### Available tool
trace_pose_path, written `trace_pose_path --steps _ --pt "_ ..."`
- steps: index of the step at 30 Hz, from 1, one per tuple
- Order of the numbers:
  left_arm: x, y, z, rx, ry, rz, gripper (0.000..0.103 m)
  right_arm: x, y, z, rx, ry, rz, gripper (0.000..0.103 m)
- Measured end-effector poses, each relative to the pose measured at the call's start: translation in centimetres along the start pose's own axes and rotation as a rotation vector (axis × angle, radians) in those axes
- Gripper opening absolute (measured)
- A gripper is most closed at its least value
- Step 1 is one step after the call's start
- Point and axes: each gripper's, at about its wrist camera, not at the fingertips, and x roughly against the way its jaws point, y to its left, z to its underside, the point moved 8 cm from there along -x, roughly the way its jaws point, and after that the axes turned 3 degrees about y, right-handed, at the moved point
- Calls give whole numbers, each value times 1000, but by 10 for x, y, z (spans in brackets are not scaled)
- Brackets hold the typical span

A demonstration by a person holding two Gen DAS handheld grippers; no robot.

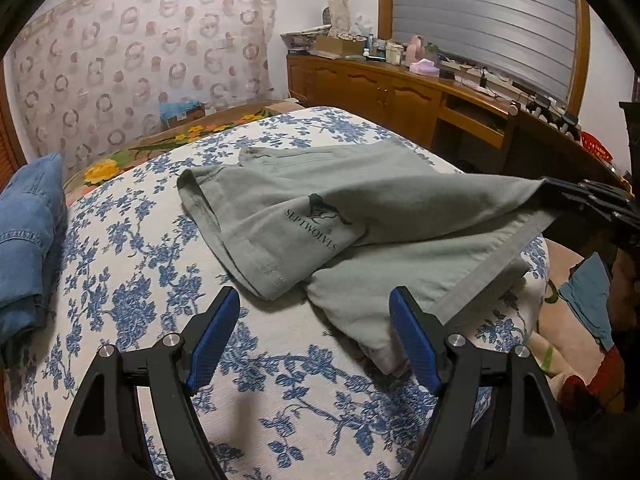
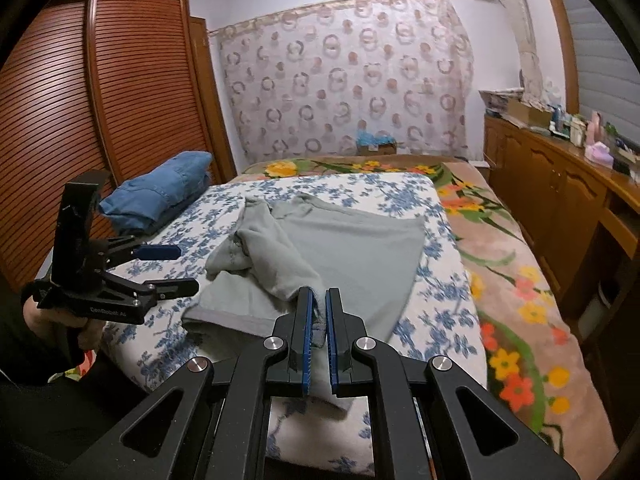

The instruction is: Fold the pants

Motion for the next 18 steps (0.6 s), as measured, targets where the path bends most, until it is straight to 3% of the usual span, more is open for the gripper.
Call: trace_pose_path --steps 11,14,18 --pt "-18 -6 12 -19 61 -8 78 -25 -5 30 -53 140 16 6" --pt "-23 -5 16 -20 81 -16 78 -23 -4 24 -68 138 12 8" --pt "-28 -3 21 -23 107 -33 78 -16 -5 15 -66 116 21 17"
